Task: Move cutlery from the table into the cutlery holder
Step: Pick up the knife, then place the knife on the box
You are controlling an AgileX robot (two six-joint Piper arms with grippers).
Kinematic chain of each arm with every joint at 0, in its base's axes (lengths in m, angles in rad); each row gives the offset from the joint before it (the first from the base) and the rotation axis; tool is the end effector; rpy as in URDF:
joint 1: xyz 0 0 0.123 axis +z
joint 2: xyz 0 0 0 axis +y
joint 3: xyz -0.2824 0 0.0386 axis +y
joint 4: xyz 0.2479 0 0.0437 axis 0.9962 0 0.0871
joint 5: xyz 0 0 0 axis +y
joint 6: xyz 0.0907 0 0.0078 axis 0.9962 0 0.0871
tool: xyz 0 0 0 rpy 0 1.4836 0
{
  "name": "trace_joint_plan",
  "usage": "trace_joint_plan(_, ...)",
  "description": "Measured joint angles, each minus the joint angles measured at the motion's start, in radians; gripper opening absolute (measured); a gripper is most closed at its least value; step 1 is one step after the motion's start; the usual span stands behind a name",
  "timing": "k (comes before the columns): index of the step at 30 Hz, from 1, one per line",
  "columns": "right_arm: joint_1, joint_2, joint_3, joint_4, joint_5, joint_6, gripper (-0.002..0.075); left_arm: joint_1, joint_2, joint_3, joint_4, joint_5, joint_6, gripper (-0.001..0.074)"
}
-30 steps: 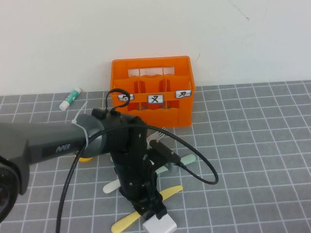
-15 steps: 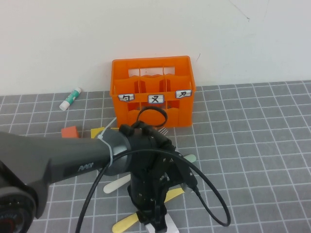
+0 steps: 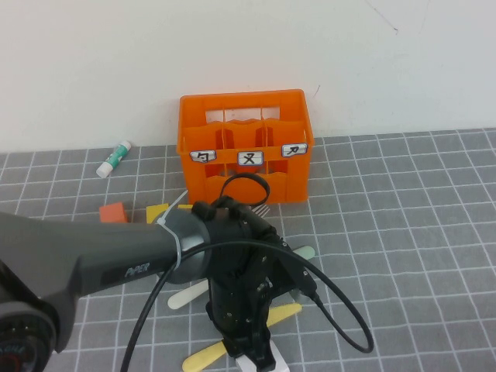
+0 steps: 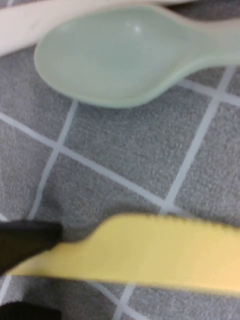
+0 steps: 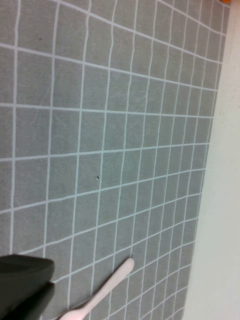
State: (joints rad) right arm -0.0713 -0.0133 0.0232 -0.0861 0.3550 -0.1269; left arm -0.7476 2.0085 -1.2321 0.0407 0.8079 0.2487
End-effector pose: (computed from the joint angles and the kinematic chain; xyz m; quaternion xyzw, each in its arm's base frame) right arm 0.0526 -0.0065 0.1741 -0.0454 0.7965 -0.0956 0.5953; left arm 0.2722 -0.2487 0.1291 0.4892 0.8712 0.0057 0.0394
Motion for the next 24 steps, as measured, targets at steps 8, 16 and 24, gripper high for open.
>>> trace_joint_plan(8,0.000,0.000,0.000,0.000,0.000,0.000,-0.0003,-0.002,-0.015,0.006,0.016,-0.042,-0.011,0.0099)
trace_joint_plan(16,0.000,0.000,0.000,0.000,0.000,0.000,-0.0003,0.000,-0.105,0.006,0.042,-0.100,-0.015,0.0099)
trace_joint_plan(24,0.000,0.000,0.000,0.000,0.000,0.000,-0.0003,0.018,-0.258,0.034,0.040,-0.210,-0.017,0.0099)
